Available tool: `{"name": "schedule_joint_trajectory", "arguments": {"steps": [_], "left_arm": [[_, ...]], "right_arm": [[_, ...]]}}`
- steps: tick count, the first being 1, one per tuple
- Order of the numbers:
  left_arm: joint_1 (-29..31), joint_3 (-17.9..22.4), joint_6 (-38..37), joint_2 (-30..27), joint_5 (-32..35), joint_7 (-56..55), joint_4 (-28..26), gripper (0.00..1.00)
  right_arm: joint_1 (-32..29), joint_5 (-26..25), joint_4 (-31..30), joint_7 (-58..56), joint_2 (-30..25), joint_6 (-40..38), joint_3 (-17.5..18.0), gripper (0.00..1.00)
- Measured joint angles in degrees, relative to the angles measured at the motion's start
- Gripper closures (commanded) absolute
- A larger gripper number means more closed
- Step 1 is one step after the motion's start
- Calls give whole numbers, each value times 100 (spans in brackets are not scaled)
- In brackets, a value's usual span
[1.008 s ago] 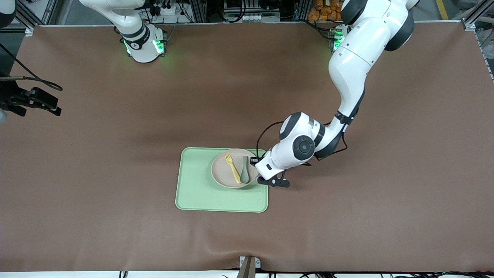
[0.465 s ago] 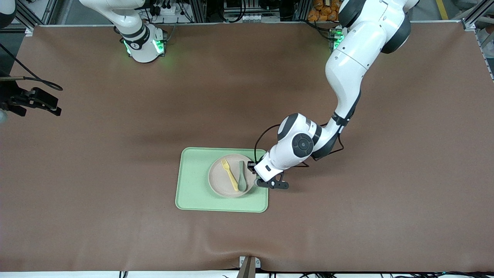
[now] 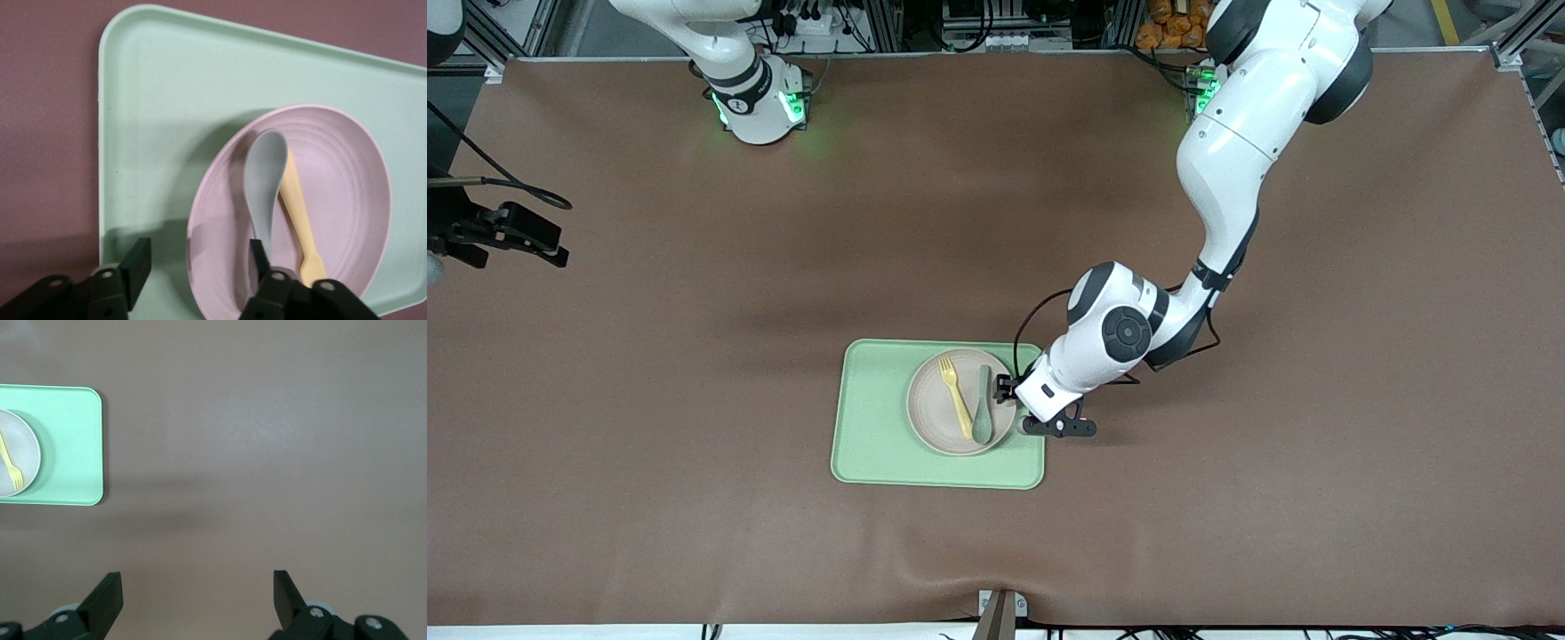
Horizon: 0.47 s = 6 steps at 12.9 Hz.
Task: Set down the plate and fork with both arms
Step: 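Lower the plate onto the tray and open the left gripper, then raise the left gripper away while the right gripper reaches toward the tray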
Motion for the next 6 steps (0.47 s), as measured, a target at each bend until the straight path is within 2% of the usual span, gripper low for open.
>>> {"name": "schedule_joint_trajectory", "arguments": {"steps": [2,6], "left_arm": [[8,2,-200,-116,0,-48,57,0],[249,62,-1863,-1014,80,-86,151,0]], "right_arm": [[0,0,0,0,9,-2,-1,0],[15,3,-15,0,193,-11,13,0]]}}
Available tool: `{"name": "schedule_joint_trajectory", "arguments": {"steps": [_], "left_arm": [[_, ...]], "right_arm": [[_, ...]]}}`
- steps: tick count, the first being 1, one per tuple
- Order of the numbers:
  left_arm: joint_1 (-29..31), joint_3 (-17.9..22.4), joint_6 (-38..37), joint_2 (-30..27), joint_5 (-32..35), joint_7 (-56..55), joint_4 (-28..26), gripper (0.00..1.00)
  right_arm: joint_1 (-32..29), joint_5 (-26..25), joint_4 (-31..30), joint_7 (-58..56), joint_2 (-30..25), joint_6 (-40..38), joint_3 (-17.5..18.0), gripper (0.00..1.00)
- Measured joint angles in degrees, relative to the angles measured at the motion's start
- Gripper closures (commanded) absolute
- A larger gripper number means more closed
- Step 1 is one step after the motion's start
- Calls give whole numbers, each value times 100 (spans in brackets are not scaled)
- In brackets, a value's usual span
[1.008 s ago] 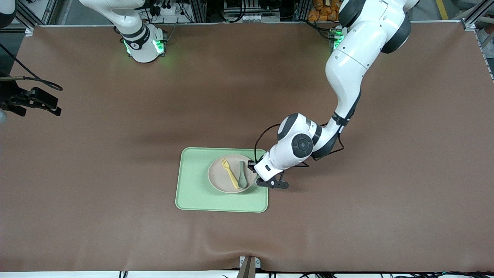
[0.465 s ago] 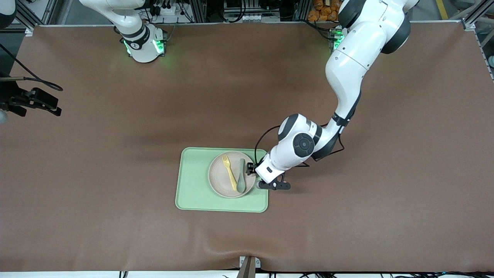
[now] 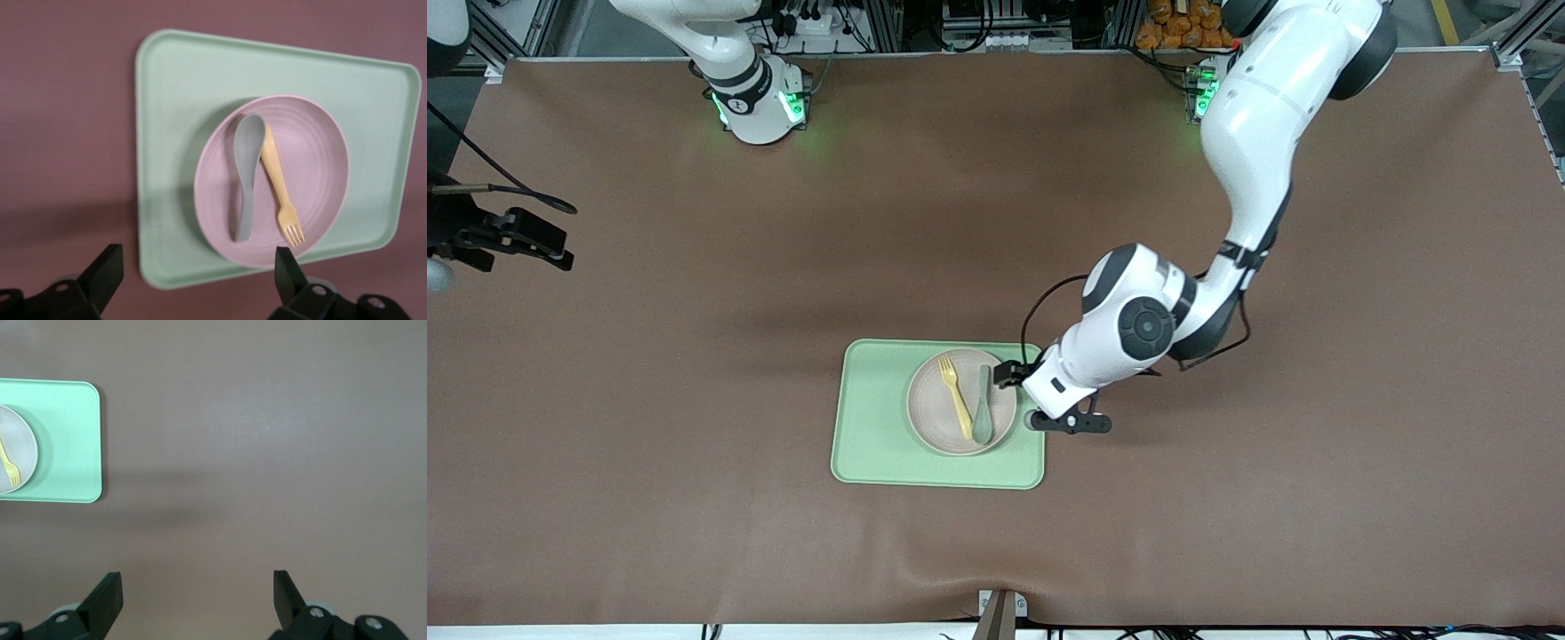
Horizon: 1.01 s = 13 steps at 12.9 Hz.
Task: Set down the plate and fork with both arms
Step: 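Raise the left gripper away while the right gripper reaches toward the tray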
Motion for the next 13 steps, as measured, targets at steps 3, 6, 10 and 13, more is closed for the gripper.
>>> {"name": "schedule_joint_trajectory", "arguments": {"steps": [3,6,10,13], "left_arm": [[580,37,-1288,-1060,412,-31,10,0],[1151,38,-2273,-1961,509,57,-9,0],[1285,84,-3534,-2782,1123,775,-204,0],[1256,787,-3664,-3744,1201,1920,-1087,0]], "right_arm": [[16,1,4,0,331,24,1,0],[181,24,10,-6,386,23,21,0],[621,639,10,18,526,183,51,0],[1034,833,13,15,1003,912,62,0]]}}
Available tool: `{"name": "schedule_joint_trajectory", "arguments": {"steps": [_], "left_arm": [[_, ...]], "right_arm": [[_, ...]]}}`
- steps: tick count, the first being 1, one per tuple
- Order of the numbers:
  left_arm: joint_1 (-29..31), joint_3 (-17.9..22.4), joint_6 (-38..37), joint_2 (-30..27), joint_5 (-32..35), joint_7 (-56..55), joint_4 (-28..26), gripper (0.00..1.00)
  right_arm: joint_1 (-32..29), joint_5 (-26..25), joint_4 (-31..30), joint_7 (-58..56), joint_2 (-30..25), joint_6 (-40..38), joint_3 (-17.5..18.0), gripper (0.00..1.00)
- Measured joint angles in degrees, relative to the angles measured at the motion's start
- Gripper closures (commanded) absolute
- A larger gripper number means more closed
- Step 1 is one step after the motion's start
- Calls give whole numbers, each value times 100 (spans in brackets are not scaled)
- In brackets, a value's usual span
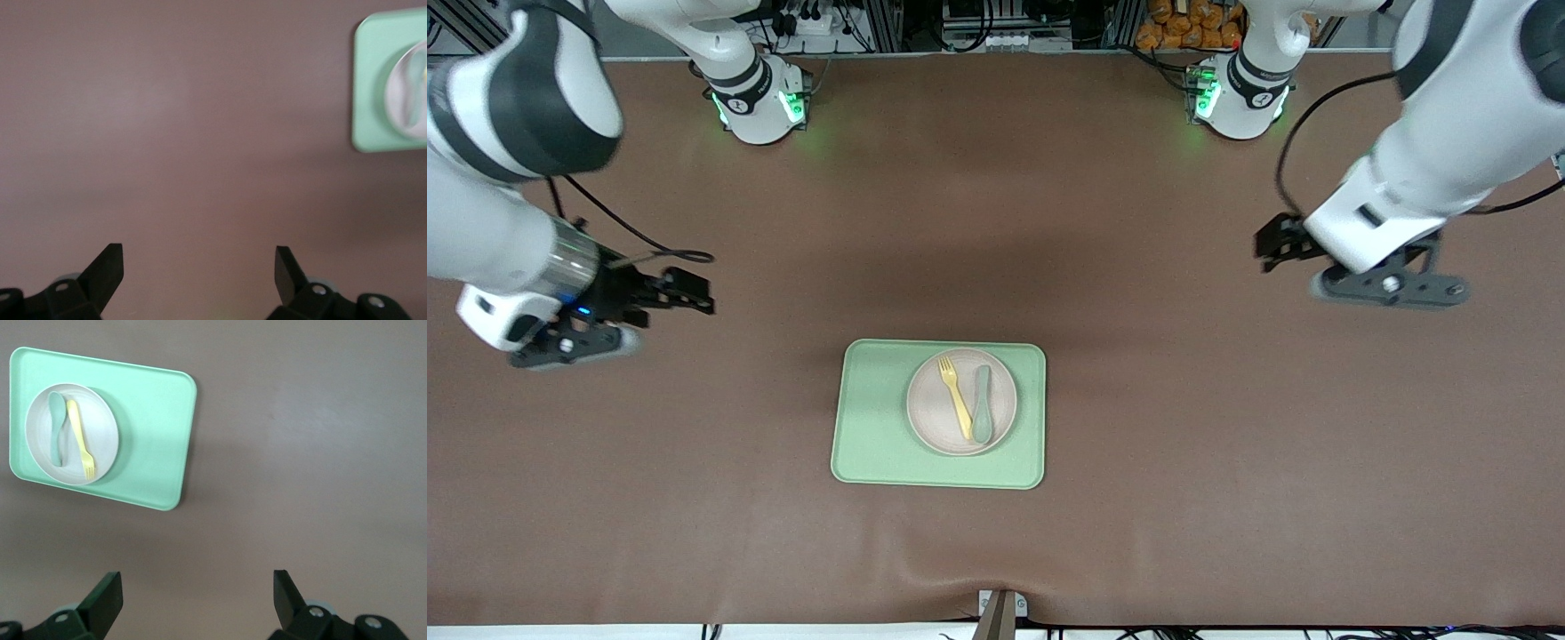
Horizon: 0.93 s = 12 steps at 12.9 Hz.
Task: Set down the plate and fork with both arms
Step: 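Raise the left gripper away while the right gripper reaches toward the tray, then lower the right gripper onto the yellow fork and grasp it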
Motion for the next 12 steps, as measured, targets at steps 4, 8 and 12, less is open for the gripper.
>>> {"name": "schedule_joint_trajectory", "arguments": {"steps": [4,8,12], "left_arm": [[116,519,-91,-708,0,539,-623,0],[268,477,-165,-729,-14,532,-608,0],[411,481,-231,-734,-86,539,-510,0]], "right_arm": [[680,0,351,105,916,824,0,0],[1327,-138,1562,301,2208,1258,-16,0],[1928,-350,1809,1055,2943,2202,-37,13]]}}
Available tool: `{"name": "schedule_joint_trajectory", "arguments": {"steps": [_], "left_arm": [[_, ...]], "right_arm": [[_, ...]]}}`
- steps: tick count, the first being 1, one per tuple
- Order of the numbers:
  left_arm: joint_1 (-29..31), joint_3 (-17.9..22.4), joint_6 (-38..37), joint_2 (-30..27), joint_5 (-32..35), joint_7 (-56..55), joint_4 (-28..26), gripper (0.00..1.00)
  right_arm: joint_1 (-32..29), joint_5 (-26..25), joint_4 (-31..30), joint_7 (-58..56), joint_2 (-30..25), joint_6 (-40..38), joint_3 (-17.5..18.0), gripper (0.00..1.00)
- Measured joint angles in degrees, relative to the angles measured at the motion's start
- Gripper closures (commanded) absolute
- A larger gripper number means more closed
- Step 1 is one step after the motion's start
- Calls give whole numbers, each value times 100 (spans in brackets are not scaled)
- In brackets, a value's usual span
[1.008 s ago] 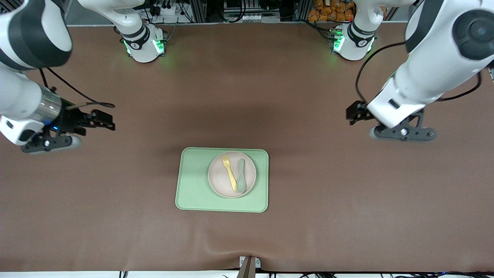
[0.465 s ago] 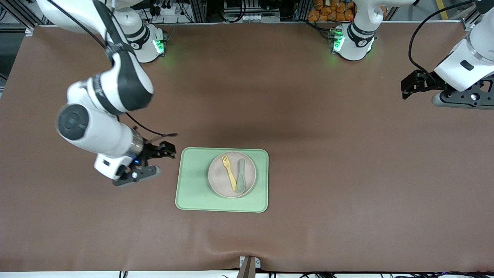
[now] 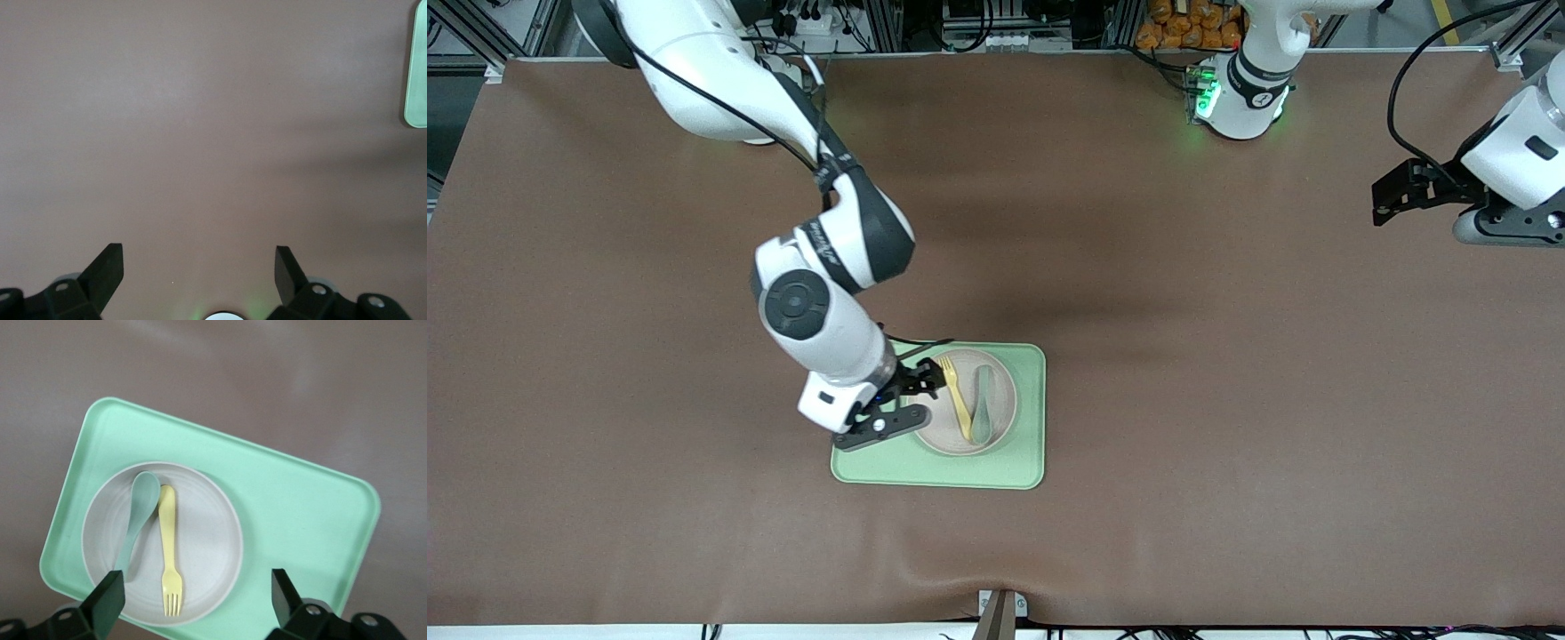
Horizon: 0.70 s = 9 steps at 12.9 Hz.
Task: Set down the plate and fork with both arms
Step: 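Lower the right gripper onto the yellow fork and grasp it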
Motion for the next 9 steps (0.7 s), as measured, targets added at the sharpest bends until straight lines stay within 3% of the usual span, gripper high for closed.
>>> {"name": "schedule_joint_trajectory", "arguments": {"steps": [5,9], "left_arm": [[97,6,-108,-3,-6,-6,56,0],[158,-164,-191,-19,-30,1,76,0]], "right_arm": [[278,-224,30,2,644,670,-5,29],[509,-582,32,55,914,711,-7,39]]}}
